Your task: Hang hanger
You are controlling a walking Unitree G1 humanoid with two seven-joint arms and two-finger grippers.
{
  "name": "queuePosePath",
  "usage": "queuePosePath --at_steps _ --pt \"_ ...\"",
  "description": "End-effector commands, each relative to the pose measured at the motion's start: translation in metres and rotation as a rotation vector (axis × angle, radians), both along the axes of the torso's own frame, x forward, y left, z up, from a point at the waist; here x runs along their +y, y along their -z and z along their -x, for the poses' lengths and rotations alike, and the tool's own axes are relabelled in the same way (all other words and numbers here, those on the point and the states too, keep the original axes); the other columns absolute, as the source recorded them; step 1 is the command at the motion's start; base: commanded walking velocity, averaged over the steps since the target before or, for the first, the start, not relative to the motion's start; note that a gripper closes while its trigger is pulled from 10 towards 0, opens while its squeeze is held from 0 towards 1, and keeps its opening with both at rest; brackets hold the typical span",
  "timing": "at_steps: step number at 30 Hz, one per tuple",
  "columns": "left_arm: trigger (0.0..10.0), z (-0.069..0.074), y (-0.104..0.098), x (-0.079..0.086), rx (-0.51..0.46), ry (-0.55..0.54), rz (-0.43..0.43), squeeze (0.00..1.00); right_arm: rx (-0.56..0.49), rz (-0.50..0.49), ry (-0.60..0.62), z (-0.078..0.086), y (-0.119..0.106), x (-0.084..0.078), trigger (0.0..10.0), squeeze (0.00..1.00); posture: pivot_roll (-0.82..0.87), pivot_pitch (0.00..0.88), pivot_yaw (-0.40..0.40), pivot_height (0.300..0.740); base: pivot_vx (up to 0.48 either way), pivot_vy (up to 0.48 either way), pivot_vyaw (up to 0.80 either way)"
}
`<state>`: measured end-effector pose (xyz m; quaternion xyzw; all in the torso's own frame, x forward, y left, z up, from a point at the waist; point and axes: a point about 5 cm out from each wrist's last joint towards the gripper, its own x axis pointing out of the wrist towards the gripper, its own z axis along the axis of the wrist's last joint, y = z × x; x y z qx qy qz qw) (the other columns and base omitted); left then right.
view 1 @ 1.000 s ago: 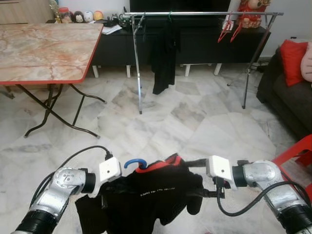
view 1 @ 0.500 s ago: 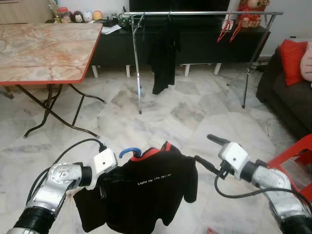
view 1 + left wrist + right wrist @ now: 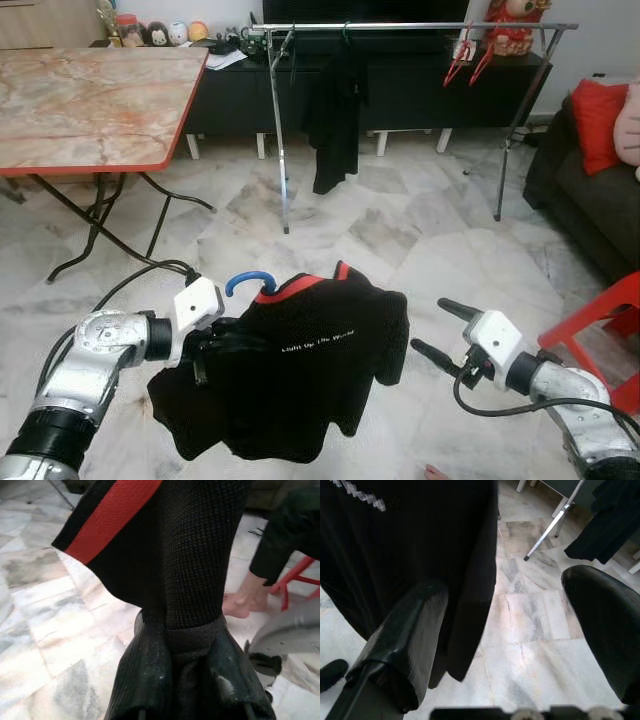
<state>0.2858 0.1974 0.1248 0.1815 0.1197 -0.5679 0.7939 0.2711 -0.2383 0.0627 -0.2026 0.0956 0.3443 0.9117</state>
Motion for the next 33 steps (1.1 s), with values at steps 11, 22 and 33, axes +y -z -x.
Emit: queuePosePath --at_steps 11,22,33 --pt "0.0 0.008 -0.031 -0.013 -0.018 0.118 0.097 0.0 0.053 -0.114 -0.042 0.003 0.007 0.01 10.0 0.0 -0.04 0.0 -0.056 0.74 0.0 0.0 0.0" --pt "0.0 0.011 -0.032 -0.017 0.006 0.149 0.094 0.0 0.057 -0.153 -0.033 0.0 0.006 0.011 0.0 0.0 -0.04 0.0 -0.053 0.74 0.0 0.0 0.0" --pt "0.0 0.011 -0.032 -0.019 0.01 0.141 0.102 0.0 0.052 -0.173 -0.057 -0.003 0.004 0.016 0.0 0.0 -0.03 0.0 -0.054 0.74 0.0 0.0 0.0"
